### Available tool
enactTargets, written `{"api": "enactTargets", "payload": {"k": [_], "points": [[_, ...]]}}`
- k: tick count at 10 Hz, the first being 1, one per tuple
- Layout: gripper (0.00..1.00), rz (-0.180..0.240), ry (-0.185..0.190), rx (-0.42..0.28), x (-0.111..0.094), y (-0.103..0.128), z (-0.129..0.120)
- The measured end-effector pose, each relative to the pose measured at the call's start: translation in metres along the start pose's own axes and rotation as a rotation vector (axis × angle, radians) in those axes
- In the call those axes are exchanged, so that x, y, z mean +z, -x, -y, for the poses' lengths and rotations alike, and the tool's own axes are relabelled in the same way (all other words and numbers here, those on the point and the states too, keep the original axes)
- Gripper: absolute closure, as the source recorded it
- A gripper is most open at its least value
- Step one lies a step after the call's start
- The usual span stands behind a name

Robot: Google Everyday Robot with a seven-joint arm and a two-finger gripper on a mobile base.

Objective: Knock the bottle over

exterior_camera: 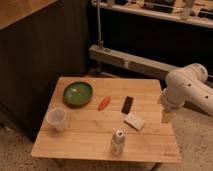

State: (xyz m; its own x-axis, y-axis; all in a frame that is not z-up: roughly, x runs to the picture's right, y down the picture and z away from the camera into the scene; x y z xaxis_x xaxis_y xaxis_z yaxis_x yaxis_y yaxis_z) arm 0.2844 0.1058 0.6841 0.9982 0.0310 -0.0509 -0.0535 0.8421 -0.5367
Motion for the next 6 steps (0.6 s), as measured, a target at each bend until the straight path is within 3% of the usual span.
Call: {"api": "enactTargets", "payload": {"k": [1, 3, 4, 6], "points": [[0.37, 0.0, 0.0, 0.0, 0.0, 0.0, 0.0], [0.53, 0.009, 0.012, -0.027, 0.001, 0.01, -0.005], [0.67, 0.019, 0.026, -0.06, 0.0, 0.029, -0.011], [0.79, 0.026, 0.037, -0.091, 0.002, 0.053, -0.015]]}}
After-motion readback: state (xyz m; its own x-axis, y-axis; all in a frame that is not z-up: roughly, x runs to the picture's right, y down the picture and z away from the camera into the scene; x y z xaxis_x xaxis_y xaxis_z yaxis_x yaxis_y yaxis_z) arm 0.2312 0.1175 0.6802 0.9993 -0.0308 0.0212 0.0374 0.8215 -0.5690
